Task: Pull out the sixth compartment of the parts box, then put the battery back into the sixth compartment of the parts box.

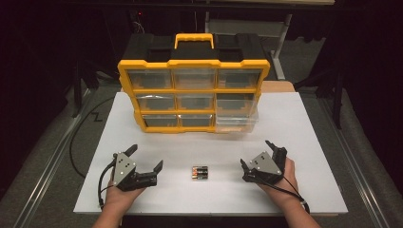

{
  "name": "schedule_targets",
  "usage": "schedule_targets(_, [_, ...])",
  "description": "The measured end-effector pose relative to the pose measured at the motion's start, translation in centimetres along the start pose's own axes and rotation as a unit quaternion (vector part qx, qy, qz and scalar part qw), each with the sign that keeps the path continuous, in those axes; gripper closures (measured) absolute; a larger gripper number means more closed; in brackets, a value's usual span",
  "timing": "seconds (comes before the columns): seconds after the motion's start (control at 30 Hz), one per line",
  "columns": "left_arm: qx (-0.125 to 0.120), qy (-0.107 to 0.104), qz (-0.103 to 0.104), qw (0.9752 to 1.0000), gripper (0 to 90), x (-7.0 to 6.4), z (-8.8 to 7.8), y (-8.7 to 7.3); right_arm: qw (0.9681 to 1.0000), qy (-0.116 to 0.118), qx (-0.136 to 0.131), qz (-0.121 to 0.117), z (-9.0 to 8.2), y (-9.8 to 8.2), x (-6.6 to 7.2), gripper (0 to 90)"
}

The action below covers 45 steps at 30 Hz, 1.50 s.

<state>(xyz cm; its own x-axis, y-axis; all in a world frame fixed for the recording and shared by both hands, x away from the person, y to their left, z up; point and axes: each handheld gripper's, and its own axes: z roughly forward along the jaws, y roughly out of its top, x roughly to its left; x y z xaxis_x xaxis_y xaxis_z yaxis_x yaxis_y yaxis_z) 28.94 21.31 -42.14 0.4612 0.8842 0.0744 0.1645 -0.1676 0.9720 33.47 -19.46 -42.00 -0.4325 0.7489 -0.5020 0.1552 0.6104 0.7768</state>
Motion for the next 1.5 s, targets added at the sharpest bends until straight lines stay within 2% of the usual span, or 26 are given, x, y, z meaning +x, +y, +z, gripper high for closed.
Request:
schedule_targets(0.17, [-0.002,0.001,-0.001,1.0000,0.9,0.0,0.0,0.0,0.9982,0.014,-0.010,0.057,-0.2,-0.1,-0.9,0.7])
schedule_targets(0.27, [0.000,0.000,-0.003,1.0000,0.9,0.0,0.2,-0.2,0.9954,0.025,-0.015,0.091,-0.3,-0.3,-1.4,0.7])
schedule_targets(0.33, [0.005,0.001,-0.001,1.0000,1.0,0.0,0.3,-0.2,0.9924,0.032,-0.015,0.118,-0.2,-0.5,-1.9,0.8])
schedule_targets(0.37, [0.006,0.003,0.001,1.0000,0.9,0.1,0.2,-0.3,0.9890,0.041,-0.015,0.142,0.0,-0.6,-2.3,0.7])
schedule_targets(0.4, [0.006,0.006,0.003,1.0000,0.9,0.1,0.2,-0.3,0.9890,0.041,-0.015,0.142,0.0,-0.6,-2.3,0.7])
schedule_targets(0.43, [0.006,0.007,0.002,1.0000,0.9,0.2,0.1,-0.3,0.9867,0.044,-0.014,0.156,0.1,-0.7,-2.5,0.7])
schedule_targets(0.47, [0.002,0.008,0.000,1.0000,0.9,0.2,0.1,-0.2,0.9810,0.054,-0.012,0.186,0.1,-0.8,-2.8,0.7])
schedule_targets(0.5, [0.001,0.009,0.000,1.0000,0.9,0.3,0.0,-0.2,0.9810,0.054,-0.012,0.186,0.1,-0.8,-2.8,0.7])
schedule_targets(0.53, [0.000,0.009,0.000,1.0000,1.0,0.3,0.0,-0.2,0.9787,0.057,-0.015,0.197,0.1,-0.9,-2.9,0.8])
schedule_targets(0.57, [0.000,0.008,0.000,1.0000,0.9,0.3,0.0,-0.2,0.9780,0.054,-0.015,0.201,0.0,-1.0,-3.1,0.7])
schedule_targets(0.7, [0.001,0.007,0.006,1.0000,0.7,0.1,0.2,-0.1,0.9770,0.051,-0.014,0.207,-0.1,-1.2,-3.3,0.7])
schedule_targets(0.8, [-0.001,0.009,0.003,1.0000,0.4,0.2,0.2,-0.1,0.9766,0.049,-0.016,0.209,-0.2,-1.3,-3.4,0.7])
schedule_targets(0.87, [-0.003,0.009,-0.004,0.9999,0.4,0.3,0.3,-0.1,0.9778,0.049,-0.016,0.203,-0.2,-1.4,-3.4,0.8])
schedule_targets(0.93, [0.003,0.009,-0.003,1.0000,0.4,0.3,0.4,-0.1,0.9799,0.050,-0.014,0.193,-0.3,-1.4,-3.5,0.7])
schedule_targets(1.03, [0.007,0.006,0.000,1.0000,0.4,0.2,0.5,-0.1,0.9793,0.053,-0.011,0.195,-0.2,-1.4,-3.5,0.7])
schedule_targets(1.17, [0.001,0.014,0.003,0.9999,0.4,0.2,0.3,-0.1,0.9816,0.053,-0.011,0.183,-0.3,-1.2,-3.2,0.8])
schedule_targets(1.27, [0.002,0.019,0.002,0.9998,0.4,0.2,0.3,-0.1,0.9817,0.051,-0.007,0.183,-0.2,-1.0,-3.1,0.8])
schedule_targets(1.5, [0.006,0.011,0.002,0.9999,0.4,0.0,0.4,0.0,0.9830,0.048,0.014,0.177,0.1,-1.0,-2.8,0.8])
